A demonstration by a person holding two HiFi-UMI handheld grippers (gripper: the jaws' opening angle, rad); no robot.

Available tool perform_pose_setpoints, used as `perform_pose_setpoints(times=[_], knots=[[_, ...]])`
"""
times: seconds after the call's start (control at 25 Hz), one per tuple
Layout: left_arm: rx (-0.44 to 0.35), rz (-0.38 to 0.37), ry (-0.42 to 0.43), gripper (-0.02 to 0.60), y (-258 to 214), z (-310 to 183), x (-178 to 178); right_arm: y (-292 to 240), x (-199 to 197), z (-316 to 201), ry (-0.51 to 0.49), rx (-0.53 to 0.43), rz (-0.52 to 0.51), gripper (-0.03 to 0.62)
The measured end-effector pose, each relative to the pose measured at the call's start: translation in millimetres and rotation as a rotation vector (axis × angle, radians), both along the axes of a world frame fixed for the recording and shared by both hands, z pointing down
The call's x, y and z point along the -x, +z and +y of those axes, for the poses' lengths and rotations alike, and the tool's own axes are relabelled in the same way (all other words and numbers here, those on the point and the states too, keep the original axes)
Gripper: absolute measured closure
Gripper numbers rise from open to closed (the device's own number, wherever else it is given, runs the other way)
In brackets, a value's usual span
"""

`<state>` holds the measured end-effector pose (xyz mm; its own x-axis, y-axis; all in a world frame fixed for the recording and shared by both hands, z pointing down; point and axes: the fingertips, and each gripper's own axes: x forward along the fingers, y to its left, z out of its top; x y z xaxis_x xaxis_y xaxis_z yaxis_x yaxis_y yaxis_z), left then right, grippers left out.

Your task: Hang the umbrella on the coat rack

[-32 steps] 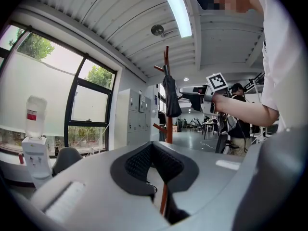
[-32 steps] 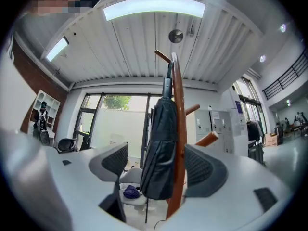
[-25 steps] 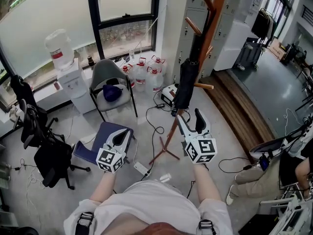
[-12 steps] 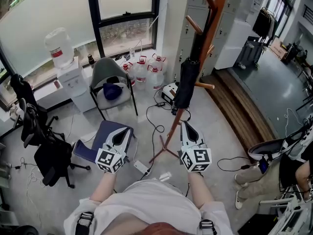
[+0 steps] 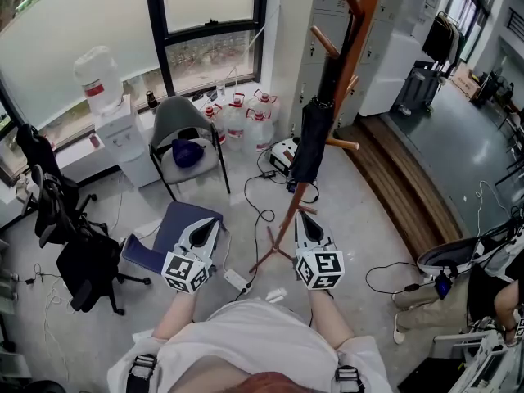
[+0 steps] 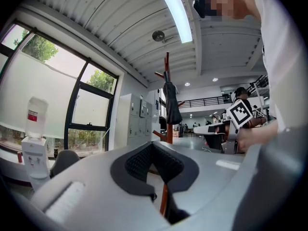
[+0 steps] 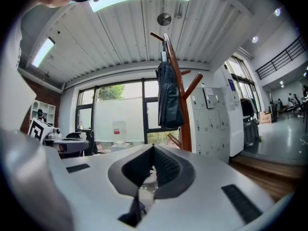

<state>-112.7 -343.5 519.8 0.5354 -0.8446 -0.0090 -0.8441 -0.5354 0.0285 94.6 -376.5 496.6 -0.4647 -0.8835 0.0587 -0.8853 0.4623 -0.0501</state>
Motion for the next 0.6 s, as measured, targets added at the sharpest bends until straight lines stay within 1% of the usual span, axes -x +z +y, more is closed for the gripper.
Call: perform_pose_setpoints(times=[0.16,0.36,0.6], knots=[[0.004,0.004,0.002,0.571,2,-1,-2,4,2,-1,-0.005,0.007,0.004,0.587],[0.01,0.004,0.002,0.572,5,-2,-4,6,6,1,-0.015,-0.001,0.035,0.588],[0.011,0.008,-0.004,0.571,6,-4,-1,13,10,0,-0.02,0.016,0.026,0.587]])
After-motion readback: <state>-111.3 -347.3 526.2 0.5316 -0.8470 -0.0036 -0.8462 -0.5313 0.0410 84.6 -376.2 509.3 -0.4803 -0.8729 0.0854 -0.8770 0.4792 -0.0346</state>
